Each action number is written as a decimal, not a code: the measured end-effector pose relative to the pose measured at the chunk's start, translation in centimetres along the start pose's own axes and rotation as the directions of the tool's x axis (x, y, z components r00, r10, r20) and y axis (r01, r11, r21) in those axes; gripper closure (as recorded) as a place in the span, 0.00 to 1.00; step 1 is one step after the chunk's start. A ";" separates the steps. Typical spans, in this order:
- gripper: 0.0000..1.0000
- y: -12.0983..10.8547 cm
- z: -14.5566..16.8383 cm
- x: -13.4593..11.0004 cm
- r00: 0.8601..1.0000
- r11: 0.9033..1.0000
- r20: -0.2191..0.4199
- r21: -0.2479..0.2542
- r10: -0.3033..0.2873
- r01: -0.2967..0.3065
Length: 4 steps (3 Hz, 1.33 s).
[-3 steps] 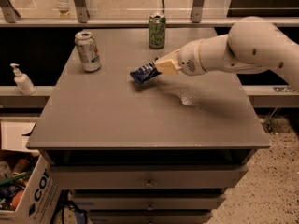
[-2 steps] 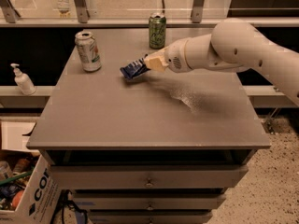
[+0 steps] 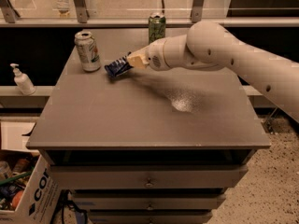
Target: Move rxbar blueberry near 7up can
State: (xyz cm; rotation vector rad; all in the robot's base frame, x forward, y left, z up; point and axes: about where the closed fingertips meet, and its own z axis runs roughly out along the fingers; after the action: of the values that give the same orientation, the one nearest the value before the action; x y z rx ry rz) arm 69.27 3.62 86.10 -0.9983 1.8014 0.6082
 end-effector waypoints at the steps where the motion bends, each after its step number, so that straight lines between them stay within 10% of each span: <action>1: 1.00 1.3 3.1 -0.4 1.000 1.000 0.010 -0.011 -0.002 0.003; 2: 1.00 1.7 3.8 -0.6 1.000 1.000 0.018 -0.017 -0.002 0.002; 4: 0.59 2.6 4.8 -0.7 1.000 1.000 0.006 -0.027 0.014 -0.014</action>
Offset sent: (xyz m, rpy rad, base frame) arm 0.0094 0.0395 -0.0144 0.0126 -0.0060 0.0076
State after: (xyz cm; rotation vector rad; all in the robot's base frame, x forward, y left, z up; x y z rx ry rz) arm 69.68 8.91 84.60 -1.0011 1.8003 0.6449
